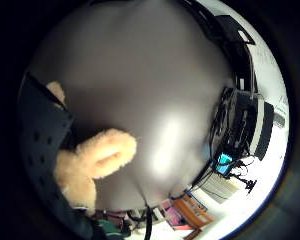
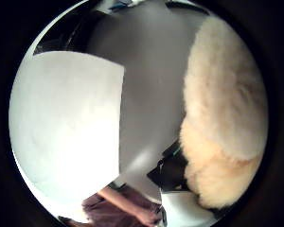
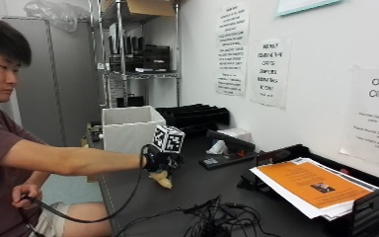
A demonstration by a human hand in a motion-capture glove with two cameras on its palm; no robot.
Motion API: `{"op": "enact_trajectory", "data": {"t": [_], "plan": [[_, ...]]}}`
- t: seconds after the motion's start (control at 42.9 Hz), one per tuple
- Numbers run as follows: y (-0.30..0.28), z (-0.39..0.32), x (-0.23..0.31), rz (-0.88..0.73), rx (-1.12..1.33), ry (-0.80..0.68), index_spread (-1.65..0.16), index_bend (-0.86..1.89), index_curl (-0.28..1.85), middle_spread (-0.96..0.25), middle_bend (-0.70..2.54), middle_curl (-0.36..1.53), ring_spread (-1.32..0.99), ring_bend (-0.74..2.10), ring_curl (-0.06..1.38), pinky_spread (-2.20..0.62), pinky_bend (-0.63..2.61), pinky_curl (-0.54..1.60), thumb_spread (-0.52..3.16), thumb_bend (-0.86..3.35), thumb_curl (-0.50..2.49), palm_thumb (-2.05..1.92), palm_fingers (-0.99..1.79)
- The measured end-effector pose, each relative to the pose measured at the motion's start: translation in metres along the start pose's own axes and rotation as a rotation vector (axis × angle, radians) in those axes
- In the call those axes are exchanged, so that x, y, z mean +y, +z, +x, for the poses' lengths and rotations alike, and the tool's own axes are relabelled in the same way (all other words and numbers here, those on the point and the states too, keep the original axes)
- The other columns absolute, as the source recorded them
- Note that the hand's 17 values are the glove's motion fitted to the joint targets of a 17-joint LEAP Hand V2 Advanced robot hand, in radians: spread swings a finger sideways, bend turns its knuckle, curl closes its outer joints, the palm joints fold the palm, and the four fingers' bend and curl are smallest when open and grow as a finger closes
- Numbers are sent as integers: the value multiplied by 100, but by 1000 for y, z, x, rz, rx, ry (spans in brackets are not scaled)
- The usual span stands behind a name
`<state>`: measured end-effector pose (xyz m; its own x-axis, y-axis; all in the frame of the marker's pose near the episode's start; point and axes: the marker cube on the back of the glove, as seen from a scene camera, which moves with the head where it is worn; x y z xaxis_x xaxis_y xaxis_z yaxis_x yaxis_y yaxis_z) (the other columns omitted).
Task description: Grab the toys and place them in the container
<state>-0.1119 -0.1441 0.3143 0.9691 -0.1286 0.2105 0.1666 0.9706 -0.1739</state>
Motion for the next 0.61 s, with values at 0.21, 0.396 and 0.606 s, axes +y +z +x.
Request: {"op": "enact_trajectory", "data": {"t": [0.21, 0.396, 0.606], "plan": [[-52, 8, 40, -53, -34, 20, -31, 87, 76, -26, 124, 80, -36, 126, 64, -31, 87, 43, 75, 7, 68, 48, 113], [-137, 0, 74, 21, 28, 46, -31, 88, 84, -25, 127, 83, -37, 130, 65, -32, 90, 45, 69, 5, 73, 49, 109], [-233, -43, 102, 175, 88, 45, -31, 87, 91, -24, 128, 85, -37, 132, 66, -32, 92, 46, 67, 2, 79, 51, 106]]}}
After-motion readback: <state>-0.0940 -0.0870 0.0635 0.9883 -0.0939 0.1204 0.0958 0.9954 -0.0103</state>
